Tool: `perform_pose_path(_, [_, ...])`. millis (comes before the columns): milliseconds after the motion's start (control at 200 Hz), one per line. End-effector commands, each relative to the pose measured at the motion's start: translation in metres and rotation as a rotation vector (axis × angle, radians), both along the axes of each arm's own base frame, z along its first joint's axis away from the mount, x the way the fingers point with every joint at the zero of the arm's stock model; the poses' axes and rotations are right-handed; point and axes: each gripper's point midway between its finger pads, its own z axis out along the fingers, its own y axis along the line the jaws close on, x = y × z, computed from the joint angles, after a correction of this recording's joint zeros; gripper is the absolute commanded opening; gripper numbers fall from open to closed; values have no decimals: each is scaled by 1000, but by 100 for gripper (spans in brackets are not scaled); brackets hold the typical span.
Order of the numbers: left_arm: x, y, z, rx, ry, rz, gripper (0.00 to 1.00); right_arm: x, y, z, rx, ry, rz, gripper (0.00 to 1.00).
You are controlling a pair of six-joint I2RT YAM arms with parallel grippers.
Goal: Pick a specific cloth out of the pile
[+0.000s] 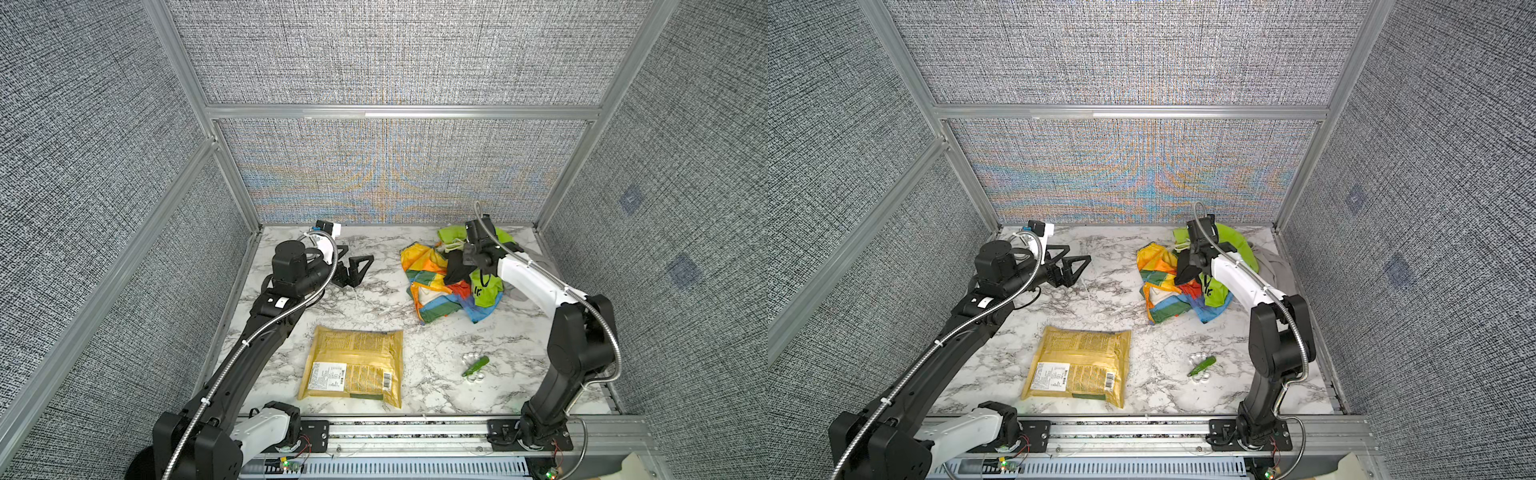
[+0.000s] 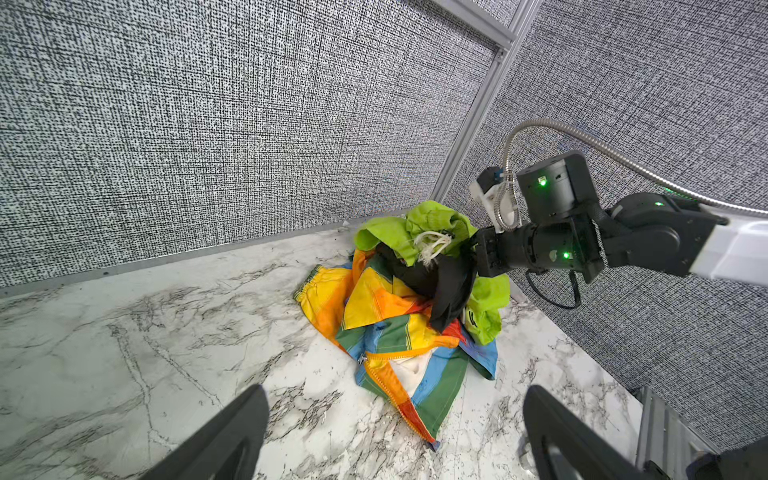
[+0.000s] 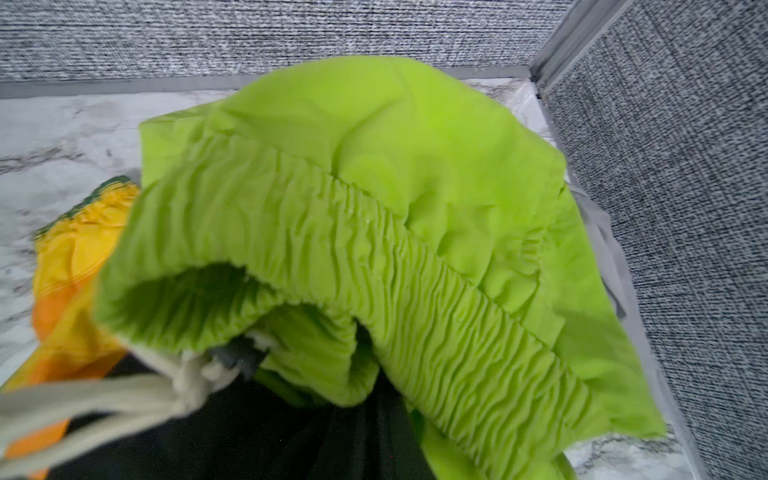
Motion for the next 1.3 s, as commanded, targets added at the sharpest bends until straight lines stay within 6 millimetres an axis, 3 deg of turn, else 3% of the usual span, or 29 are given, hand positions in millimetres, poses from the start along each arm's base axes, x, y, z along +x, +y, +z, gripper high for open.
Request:
perform_pose_path(0, [2,-1,6,-9,-27,-1,99,6,-14,-15,-55,37,-13,4])
perform_pose_path(155, [3,-1,4,-9,-23,0,99,12,-16,-45,-34,87,18,5])
perform_pose_path(355, [3,-1,4,-9,-21,-1,99,7,3,-84,65,141,84,5])
perform_pose_path(621, [4,-2,2,-10,-15,-4,98,-3,9,-109,113,173,91,9])
perform_pose_path(751, [4,-2,3,-9,-17,-1,99,-6,9,-94,121,141,94,17])
perform_pose_path(976, [4,-1,3,-6,-16,3,99,-27,23,-34,158,23,153,43])
perform_pose_path(1156, [3,-1,5,8,-26,-6,99,-48,51,-2,136,-33,233,55])
perform_pose_path(1296, [-5,-7,9,44,-40,-65,99,-59,90,10,137,-52,341,60])
